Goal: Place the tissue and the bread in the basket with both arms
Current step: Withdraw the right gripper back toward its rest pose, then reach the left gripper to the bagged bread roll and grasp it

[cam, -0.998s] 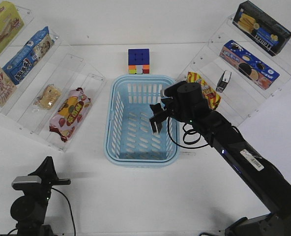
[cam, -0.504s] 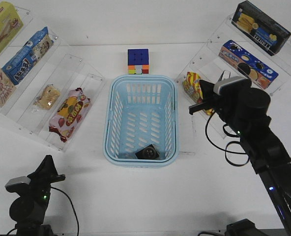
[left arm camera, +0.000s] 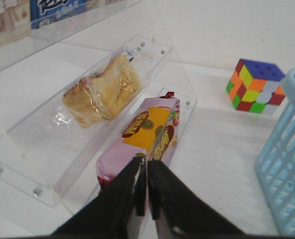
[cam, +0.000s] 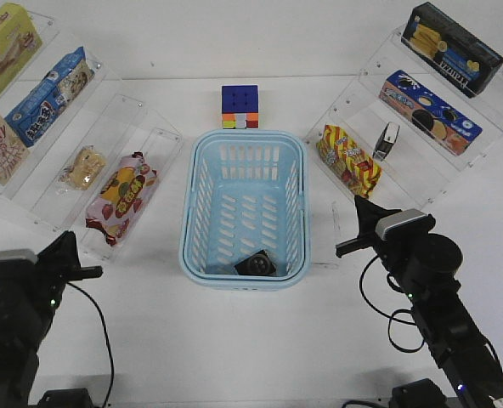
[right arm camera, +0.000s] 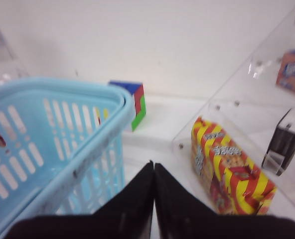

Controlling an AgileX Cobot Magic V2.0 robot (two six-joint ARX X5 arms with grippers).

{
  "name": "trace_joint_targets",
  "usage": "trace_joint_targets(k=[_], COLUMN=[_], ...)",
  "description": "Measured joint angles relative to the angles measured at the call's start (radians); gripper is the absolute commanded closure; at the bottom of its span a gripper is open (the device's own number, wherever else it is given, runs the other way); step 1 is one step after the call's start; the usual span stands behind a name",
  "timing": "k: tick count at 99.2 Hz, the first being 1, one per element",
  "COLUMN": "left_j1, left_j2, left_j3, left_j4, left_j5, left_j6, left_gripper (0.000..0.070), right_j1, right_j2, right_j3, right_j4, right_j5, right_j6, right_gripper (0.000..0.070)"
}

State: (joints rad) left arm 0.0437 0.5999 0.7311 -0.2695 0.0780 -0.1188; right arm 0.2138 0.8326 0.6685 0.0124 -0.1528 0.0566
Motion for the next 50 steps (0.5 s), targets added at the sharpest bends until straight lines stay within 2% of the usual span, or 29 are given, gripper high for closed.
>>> trace_joint_targets(k=[10,13,16,22,35,50], left_j1=[0.000,0.000,0.000,0.000,0.000,-0.010], left_j2=[0.164,0.212,0.256,0.340,0.499,0.644], left_j3=[0.136,0.170,0.201,0.259,0.368,0.478], left_j4=[-0.045,-0.058,-0.070,-0.097,-0.128,-0.130], left_j5=[0.000,0.000,0.000,-0.002,-0.006,-0.090], left_j6=[0.154,0.198,0.240,0.314,0.434,0.535], left_gripper=[0.0278,0.0202,0.0159,0.0130,0.0130,0.0130], right_j1=[0.000,0.000,0.000,0.000,0.000,0.000], right_j2=[-0.008,-0.011,-0.013,-0.013,-0.013,-0.013], right_j3=[0.000,0.000,0.000,0.000,0.000,0.000], right_j4=[0.041,0.050,0.054,0.055,0.052,0.052], right_j5=[0.000,0.000,0.000,0.000,-0.002,-0.003], right_j6=[0.000,0.000,0.000,0.000,0.000,0.000], right_gripper=[0.0700,0.0700,0.0700,0.0700,0.0700,0.0700])
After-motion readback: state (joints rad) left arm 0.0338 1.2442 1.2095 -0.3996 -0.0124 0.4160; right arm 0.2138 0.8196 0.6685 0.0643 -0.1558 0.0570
